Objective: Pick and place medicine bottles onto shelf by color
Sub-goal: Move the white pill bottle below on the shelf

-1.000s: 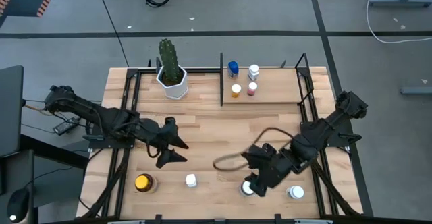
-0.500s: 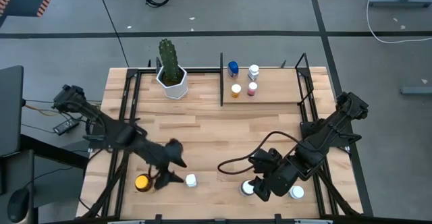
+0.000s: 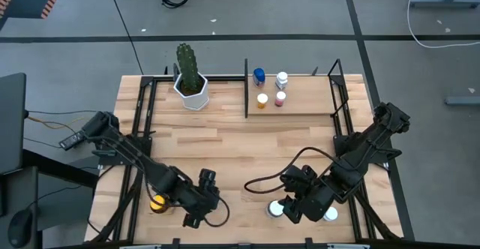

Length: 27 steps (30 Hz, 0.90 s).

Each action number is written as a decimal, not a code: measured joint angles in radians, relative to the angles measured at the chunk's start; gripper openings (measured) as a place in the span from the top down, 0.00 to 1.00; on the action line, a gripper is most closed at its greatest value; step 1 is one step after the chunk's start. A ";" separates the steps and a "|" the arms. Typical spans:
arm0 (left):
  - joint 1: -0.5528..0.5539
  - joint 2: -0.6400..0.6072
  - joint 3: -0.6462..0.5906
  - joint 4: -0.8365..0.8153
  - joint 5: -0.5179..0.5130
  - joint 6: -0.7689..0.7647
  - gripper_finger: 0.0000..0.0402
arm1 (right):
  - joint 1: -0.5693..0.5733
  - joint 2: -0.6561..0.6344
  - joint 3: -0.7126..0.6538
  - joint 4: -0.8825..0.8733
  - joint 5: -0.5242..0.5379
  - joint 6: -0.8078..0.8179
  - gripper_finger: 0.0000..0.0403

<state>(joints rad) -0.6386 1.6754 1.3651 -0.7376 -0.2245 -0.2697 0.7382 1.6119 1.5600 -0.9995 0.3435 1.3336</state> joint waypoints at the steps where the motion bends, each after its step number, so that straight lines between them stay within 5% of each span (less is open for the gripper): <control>1: 0.000 0.012 0.000 -0.002 0.000 0.013 0.26 | 0.006 0.000 0.000 0.000 0.000 0.013 0.38; 27: 0.096 0.139 -0.002 -0.070 0.094 -0.034 0.26 | 0.066 0.000 0.000 0.003 0.068 0.148 0.38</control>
<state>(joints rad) -0.5430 1.8145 1.3632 -0.8073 -0.1304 -0.3038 0.8039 1.6119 1.5600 -0.9962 0.4118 1.4818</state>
